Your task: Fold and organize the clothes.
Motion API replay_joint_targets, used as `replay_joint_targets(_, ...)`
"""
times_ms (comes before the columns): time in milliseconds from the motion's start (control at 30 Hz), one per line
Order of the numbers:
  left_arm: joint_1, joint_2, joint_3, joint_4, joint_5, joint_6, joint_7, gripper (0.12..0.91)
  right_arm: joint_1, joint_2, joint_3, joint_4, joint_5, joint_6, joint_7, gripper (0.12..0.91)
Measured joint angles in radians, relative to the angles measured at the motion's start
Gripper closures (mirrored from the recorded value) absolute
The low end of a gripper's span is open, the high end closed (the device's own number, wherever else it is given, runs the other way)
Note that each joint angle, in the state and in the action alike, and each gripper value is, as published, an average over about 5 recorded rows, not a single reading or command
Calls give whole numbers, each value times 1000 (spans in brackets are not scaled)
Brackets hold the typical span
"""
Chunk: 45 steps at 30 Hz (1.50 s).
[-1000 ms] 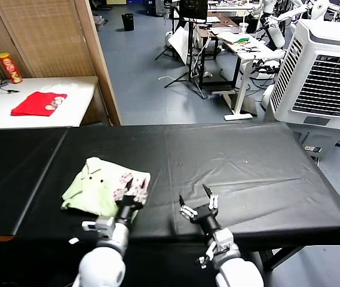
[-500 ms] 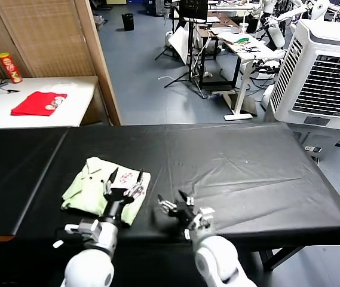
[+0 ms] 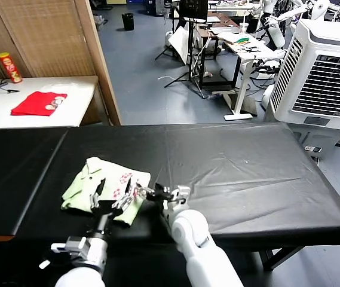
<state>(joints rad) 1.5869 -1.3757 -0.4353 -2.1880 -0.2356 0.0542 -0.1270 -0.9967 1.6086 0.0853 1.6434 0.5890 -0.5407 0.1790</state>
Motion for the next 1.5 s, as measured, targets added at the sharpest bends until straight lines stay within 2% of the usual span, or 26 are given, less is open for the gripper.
replay_joint_targets(100,14,-3,-8,-5,0,-5,-1,232,9,0,0,-22,-14,11,-20,368)
replay_joint_targets(333,36,-9,-18,-10,0,-18,-2,232,53,0,3,-73,-56,30,-89,765)
replay_joint_targets(433,46,-11,-25,-14,-1,-23,-2,232,82,0,4,-100,-85,48,-130,881)
replay_joint_targets(567,58,-11,-37,-15,-1,-28,-2,232,126,-23,4,-145,-195,119,-220,903)
replay_joint_targets(667,66,-9,-46,-11,-1,-24,-5,232,165,-68,5,-195,-344,215,-300,903)
replay_joint_targets(767,73,-7,-50,-4,-4,-23,-15,232,190,-118,7,-235,-525,332,-369,877)
replay_joint_targets(833,77,-4,-53,4,-11,-34,-23,232,190,-155,12,-244,-638,414,-400,805)
replay_joint_targets(933,83,3,-64,17,-19,-60,-23,232,168,-211,27,-225,-765,528,-423,665)
replay_joint_targets(1033,89,13,-74,34,-17,-85,-12,232,111,-267,49,-169,-845,638,-420,515)
replay_joint_targets(1133,100,24,-81,46,-12,-87,0,232,16,-320,85,-85,-860,711,-389,352)
replay_joint_targets(1233,123,37,-81,44,-10,-72,-12,232,-111,-351,132,28,-831,719,-336,256)
replay_joint_targets(1333,160,57,-78,26,-1,-54,-35,232,-259,-361,185,158,-776,686,-266,235)
replay_joint_targets(1500,242,102,-74,-22,8,-36,-42,232,-527,-348,277,358,-645,584,-143,227)
